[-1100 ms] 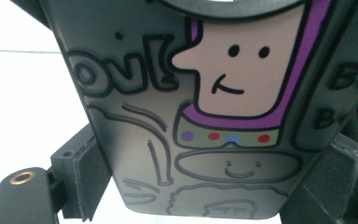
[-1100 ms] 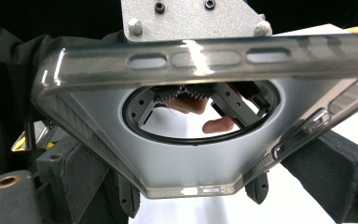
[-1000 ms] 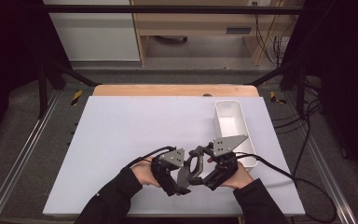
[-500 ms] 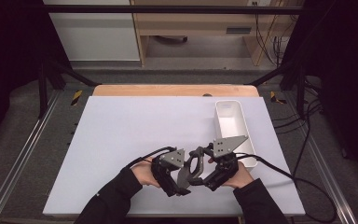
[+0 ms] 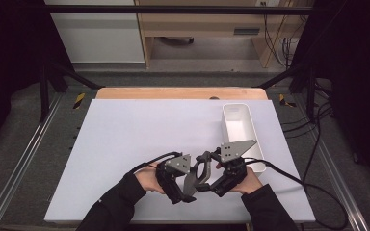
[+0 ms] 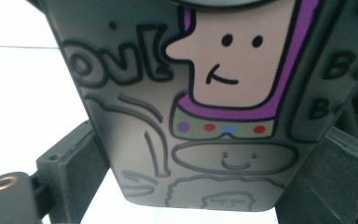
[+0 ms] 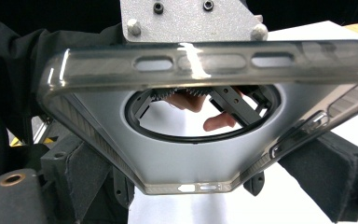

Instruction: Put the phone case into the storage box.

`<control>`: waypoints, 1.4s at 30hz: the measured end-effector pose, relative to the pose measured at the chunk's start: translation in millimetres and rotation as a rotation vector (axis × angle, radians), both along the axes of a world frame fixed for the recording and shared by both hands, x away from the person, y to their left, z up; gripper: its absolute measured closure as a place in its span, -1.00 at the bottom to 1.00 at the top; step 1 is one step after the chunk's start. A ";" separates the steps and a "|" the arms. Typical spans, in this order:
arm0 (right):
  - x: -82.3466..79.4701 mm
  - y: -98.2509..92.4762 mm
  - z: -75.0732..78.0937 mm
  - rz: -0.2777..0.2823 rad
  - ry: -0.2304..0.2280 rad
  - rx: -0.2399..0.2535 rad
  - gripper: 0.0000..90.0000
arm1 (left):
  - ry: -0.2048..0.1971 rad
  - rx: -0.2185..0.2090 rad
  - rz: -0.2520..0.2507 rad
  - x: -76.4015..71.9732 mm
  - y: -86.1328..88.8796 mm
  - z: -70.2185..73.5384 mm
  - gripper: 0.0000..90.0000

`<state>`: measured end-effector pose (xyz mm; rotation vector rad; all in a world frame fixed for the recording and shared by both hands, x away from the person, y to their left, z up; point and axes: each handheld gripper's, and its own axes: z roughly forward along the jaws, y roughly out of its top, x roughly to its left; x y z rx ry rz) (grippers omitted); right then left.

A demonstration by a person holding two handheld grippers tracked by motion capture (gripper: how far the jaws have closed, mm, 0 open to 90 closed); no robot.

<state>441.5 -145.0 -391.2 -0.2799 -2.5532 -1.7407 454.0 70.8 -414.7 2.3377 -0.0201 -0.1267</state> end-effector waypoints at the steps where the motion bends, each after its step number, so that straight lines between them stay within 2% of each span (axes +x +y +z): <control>1: 0.0 0.0 0.0 0.000 0.000 0.000 -0.73 | 0.000 0.000 0.003 0.3 0.8 0.7 -0.86; 9: 0.3 -3.7 3.9 -0.024 -0.004 -0.006 -0.73 | -0.014 -0.013 0.035 -0.3 12.1 7.4 -0.92; 15: 1.1 -6.9 6.9 -0.053 -0.014 -0.019 -0.73 | -0.023 -0.025 0.084 0.5 29.9 8.8 -0.94; 21: 2.3 -10.4 10.7 -0.085 -0.021 -0.022 -0.74 | -0.033 -0.049 0.174 2.2 54.8 8.0 -0.95; 29: 3.5 -12.8 13.6 -0.129 -0.028 -0.031 -0.73 | -0.045 -0.103 0.299 3.1 86.4 5.0 -0.96; 33: 4.4 -15.2 16.7 -0.157 -0.030 -0.029 -0.74 | -0.043 -0.113 0.364 3.9 100.6 1.6 -0.97; 41: 6.8 -20.5 22.9 -0.232 -0.029 -0.024 -0.74 | -0.030 -0.140 0.458 4.0 126.1 -4.4 -0.97; 42: 7.6 -21.5 24.1 -0.254 -0.030 -0.027 -0.74 | -0.030 -0.144 0.470 3.9 128.8 -4.9 -0.98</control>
